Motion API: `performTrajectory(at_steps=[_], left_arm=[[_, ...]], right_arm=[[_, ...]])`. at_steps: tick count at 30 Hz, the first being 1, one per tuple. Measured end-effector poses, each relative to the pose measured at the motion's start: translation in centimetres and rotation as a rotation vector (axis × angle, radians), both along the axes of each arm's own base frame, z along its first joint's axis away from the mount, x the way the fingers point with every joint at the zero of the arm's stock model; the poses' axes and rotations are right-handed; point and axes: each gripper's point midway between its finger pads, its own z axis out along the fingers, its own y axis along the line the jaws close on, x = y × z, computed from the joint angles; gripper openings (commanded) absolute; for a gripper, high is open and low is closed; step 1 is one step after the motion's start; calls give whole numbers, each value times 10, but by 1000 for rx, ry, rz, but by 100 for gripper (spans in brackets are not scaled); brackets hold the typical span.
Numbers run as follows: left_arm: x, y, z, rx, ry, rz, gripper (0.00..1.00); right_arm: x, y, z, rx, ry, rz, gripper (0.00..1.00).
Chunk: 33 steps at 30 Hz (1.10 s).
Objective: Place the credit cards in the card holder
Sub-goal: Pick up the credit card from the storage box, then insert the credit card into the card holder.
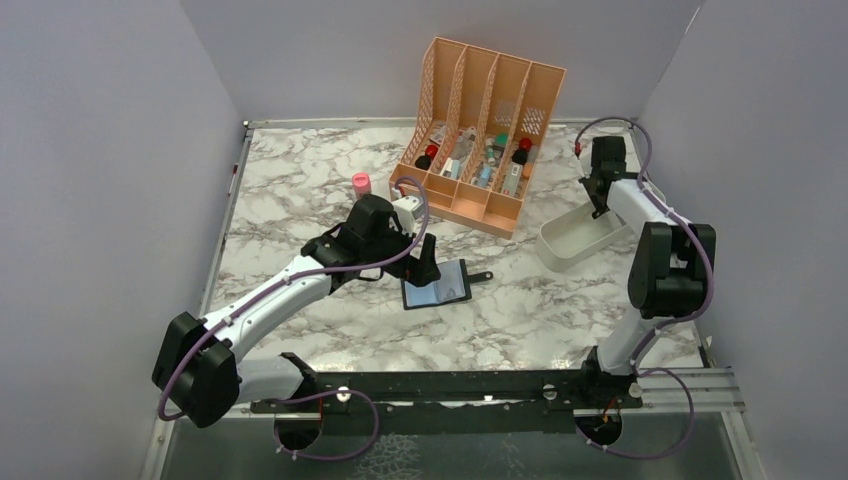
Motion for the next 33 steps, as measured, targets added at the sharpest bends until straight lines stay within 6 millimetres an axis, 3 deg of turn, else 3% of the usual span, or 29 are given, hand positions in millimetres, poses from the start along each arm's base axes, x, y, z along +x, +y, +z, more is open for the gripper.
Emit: performTrajectory(at_steps=[7,11,15,19,23,28,33], left_arm=[[0,0,3,-5,-6,1,97],[0,1,3,-5,-7,3,97],[6,5,2,1,-8,35,96],[14,13,0,18,-13,85,95],[20,19,-2,39,-19,128,93],[24,27,1,52,-32,187,89],[29,31,-1,60,-23,247,84]], right_arm=[[-11,26,17,41,-16,-3,1],[0,48,51,58,-83,-11,1],[19,97,95,131,-225,15,1],[13,144,126,254,-318,51,1],[5,172,148,406,-374,52,1],[-28,220,145,589,-360,120,1],[-64,274,127,812,-258,197,1]])
